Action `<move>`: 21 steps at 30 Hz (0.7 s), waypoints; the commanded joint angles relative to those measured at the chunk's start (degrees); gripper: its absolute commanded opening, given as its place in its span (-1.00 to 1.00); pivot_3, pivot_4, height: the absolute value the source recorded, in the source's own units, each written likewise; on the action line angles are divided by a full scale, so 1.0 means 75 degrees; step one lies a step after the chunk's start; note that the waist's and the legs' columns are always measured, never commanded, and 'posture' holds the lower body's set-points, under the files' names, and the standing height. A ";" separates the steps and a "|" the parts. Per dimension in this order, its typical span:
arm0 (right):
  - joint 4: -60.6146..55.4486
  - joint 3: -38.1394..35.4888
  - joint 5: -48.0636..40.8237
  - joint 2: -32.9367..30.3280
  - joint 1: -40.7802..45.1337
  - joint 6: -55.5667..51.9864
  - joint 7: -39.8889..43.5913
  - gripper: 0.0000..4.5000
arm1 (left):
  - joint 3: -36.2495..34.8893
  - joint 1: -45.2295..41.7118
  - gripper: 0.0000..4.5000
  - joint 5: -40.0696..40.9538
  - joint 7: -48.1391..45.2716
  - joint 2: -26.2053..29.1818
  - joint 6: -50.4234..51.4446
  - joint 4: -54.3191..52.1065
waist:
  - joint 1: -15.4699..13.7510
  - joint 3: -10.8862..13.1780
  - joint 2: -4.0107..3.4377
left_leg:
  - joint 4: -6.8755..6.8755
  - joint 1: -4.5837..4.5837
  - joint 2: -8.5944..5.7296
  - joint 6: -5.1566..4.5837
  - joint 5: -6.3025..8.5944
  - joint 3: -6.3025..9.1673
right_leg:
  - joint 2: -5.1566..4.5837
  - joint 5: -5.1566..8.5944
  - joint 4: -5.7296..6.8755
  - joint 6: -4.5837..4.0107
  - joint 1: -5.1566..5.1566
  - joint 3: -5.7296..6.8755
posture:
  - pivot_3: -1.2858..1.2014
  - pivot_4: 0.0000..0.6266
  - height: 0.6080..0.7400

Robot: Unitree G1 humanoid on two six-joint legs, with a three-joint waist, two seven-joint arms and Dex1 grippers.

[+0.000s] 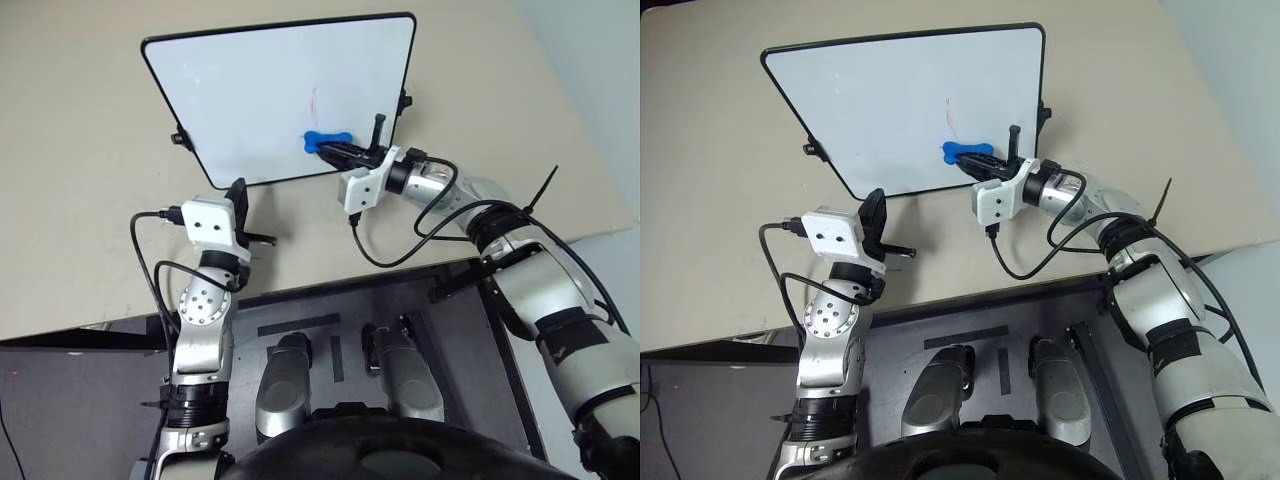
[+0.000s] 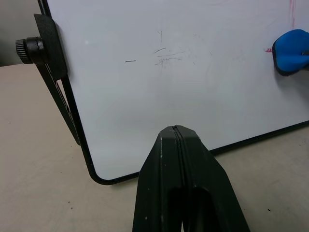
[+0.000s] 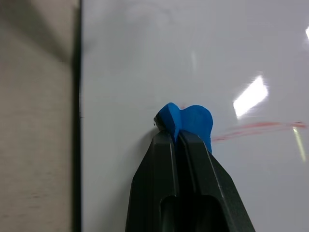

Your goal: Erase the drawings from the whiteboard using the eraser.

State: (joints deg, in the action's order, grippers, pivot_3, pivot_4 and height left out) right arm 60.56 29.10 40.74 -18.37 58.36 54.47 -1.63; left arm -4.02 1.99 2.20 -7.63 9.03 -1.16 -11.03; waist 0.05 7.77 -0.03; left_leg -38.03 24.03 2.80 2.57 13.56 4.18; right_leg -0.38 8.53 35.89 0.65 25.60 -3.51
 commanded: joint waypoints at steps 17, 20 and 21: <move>0.0021 0.0102 -0.0353 0.0155 -0.0103 -0.0112 0.0413 -0.99 | -0.0002 -0.0115 -1.00 -0.0008 -0.0054 -0.0014 -0.0179 -0.0041 | 0.0025 -0.0004 0.0011 | 0.0003 -0.0030 0.0002 -0.0017 0.0004 0.0002 | 0.0005 -0.0007 -0.0016 0.0005 0.0018 0.0001 | 0.03 -0.52 1.00; 0.0130 0.0153 -0.0370 0.0187 -0.0240 -0.0151 0.0611 -0.99 | -0.0014 -0.0119 -1.00 -0.0007 -0.0059 -0.0002 -0.0172 -0.0044 | 0.0022 -0.0003 0.0011 | 0.0003 -0.0029 0.0002 -0.0016 0.0005 0.0002 | 0.0004 -0.0009 -0.0016 0.0003 0.0020 0.0001 | 0.03 -0.52 1.00; 0.0142 0.0155 -0.0369 0.0189 -0.0255 -0.0159 0.0622 -0.99 | -0.0018 -0.0118 -1.00 -0.0006 -0.0064 0.0005 -0.0170 -0.0049 | 0.0021 -0.0003 0.0011 | 0.0003 -0.0026 0.0001 -0.0015 0.0005 0.0002 | 0.0003 -0.0009 -0.0016 0.0003 0.0023 0.0001 | 0.03 -0.52 1.00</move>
State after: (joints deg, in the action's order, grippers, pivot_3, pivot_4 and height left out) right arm 61.43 30.42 38.50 -16.68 55.71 54.43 2.53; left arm -3.96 1.46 2.17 -8.20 8.89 -1.30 -10.59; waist 0.21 7.75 0.05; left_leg -38.01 23.85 2.81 2.47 13.60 4.19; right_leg -0.36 8.46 35.77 0.67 25.79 -3.50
